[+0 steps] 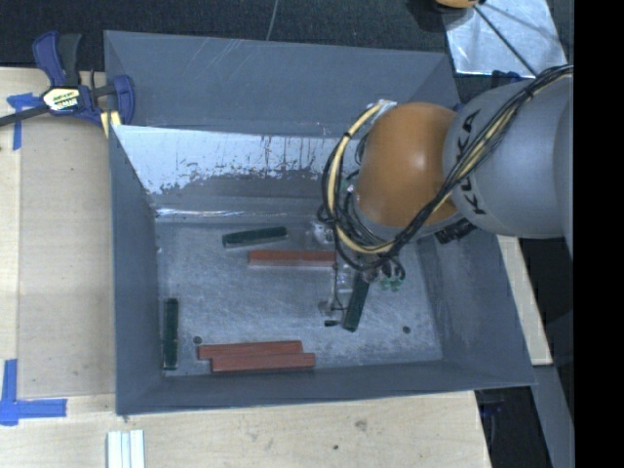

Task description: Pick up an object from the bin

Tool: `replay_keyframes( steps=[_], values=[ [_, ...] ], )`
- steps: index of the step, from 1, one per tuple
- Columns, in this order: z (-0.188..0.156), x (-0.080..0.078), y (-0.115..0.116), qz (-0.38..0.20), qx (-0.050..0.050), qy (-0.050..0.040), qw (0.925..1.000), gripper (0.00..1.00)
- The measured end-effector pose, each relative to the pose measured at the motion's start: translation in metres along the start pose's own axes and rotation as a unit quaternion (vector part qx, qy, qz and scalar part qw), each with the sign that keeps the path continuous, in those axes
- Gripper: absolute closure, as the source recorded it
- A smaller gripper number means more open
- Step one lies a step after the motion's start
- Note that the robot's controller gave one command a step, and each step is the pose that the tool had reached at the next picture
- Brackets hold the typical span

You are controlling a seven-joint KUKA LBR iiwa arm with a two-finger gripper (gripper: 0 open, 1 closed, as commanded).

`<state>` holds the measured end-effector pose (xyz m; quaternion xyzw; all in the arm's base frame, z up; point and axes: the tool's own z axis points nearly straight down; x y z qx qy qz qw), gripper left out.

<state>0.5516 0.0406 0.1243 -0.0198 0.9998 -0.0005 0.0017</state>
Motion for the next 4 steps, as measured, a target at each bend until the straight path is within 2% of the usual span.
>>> replay_keyframes(
  steps=[1,2,3,4],
  values=[
    [0.024,-0.044,0.015,-0.012,-0.003,-0.0014,0.9999,0.0],
    [0.046,-0.066,-0.024,-0.06,0.0,-0.0007,0.9982,1.0],
    [0.046,-0.066,-0.024,-0.06,0.0,-0.0007,0.9982,1.0],
    [-0.093,-0.055,-0.034,-0.066,0.0,-0.0003,0.9978,1.0]
  ],
)
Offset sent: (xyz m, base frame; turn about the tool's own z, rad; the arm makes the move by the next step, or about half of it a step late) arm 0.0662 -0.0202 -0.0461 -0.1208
